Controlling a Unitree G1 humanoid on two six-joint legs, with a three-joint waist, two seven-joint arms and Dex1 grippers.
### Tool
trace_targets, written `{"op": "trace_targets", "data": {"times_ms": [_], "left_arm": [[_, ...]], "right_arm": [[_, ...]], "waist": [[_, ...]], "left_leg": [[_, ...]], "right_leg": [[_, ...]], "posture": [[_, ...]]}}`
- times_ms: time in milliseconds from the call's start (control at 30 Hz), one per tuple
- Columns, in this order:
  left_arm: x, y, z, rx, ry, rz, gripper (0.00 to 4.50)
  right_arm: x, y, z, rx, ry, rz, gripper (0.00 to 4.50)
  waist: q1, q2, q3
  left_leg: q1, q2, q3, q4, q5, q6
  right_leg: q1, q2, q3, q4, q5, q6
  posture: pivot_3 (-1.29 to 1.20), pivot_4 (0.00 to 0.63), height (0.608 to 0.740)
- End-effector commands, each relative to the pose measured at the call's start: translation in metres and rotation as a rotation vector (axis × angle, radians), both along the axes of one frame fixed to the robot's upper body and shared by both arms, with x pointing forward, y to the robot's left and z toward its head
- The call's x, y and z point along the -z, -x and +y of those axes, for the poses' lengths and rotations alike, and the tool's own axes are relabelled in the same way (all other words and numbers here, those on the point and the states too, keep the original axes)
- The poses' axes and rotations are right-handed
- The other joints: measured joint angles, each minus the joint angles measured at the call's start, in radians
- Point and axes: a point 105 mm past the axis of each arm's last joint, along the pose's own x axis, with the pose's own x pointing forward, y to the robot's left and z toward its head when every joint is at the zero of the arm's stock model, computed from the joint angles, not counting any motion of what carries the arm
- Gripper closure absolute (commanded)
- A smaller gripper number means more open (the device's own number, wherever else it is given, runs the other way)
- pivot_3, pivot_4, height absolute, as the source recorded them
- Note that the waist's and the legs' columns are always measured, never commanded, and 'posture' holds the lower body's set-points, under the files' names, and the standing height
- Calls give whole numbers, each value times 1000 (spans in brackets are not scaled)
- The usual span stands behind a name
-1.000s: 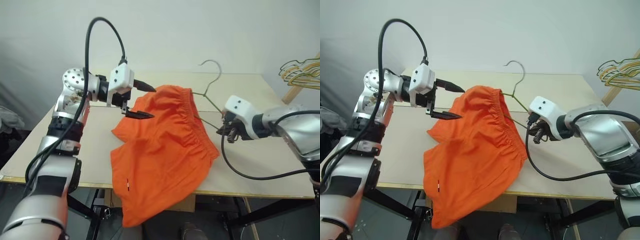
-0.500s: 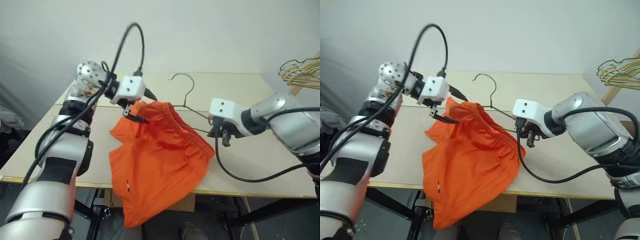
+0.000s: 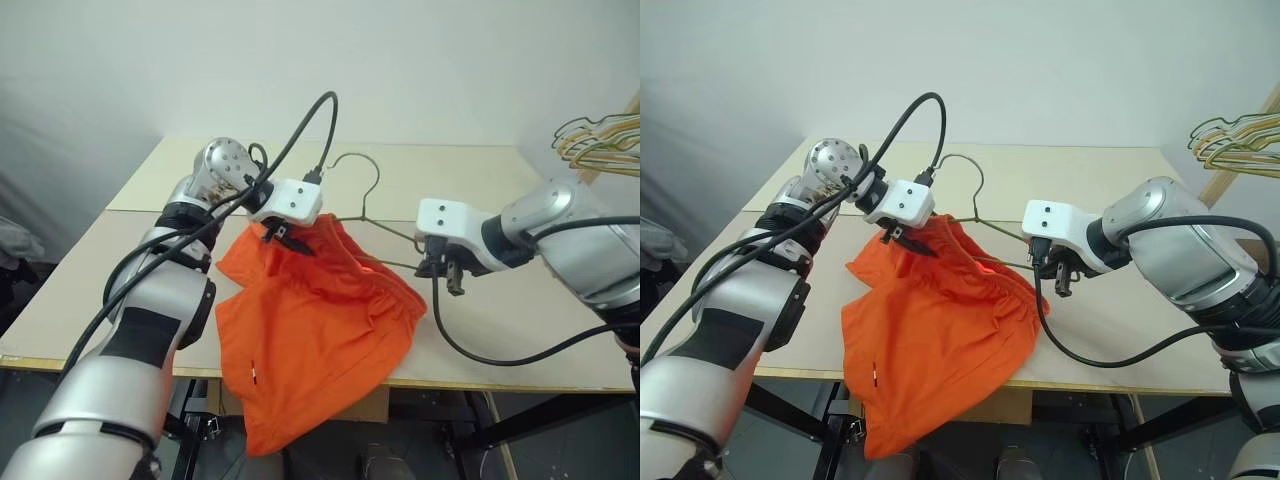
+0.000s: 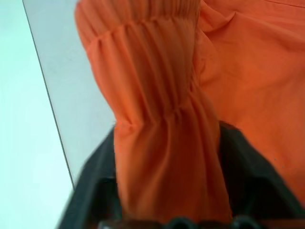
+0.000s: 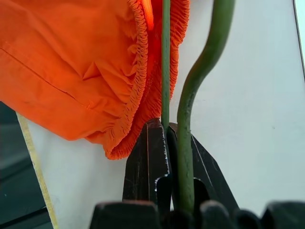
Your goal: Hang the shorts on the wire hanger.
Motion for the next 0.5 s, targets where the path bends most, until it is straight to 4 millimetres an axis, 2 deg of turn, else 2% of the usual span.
{"op": "trace_targets", "data": {"times_ms": [33, 133, 333, 500], "left_arm": [[-9, -2, 2, -7, 25, -26, 3490], [-10, -3, 6, -33, 53, 0, 4485], [-12, -4, 7, -72, 98, 31, 4485], [-15, -3, 8, -81, 123, 69, 4500]], "right_arm": [[-21, -2, 0, 9, -11, -70, 4500], [-22, -2, -1, 19, -25, -58, 4500], [-23, 0, 0, -40, -33, -96, 4500], [-21, 0, -15, 10, -41, -123, 3077]], "waist": [[-3, 0, 0], [-8, 0, 0], [-19, 0, 0], [-19, 0, 0]], "left_leg": [[0, 0, 0, 0, 0, 0], [0, 0, 0, 1, 0, 0], [0, 0, 0, 2, 0, 0], [0, 0, 0, 2, 0, 0]], "right_leg": [[0, 0, 0, 1, 0, 0], [-1, 0, 0, 3, 0, 0], [-1, 0, 0, 4, 0, 0], [-1, 0, 0, 5, -1, 0]], "posture": [[39, 0, 740], [33, 0, 740], [35, 0, 740], [33, 0, 740]]}}
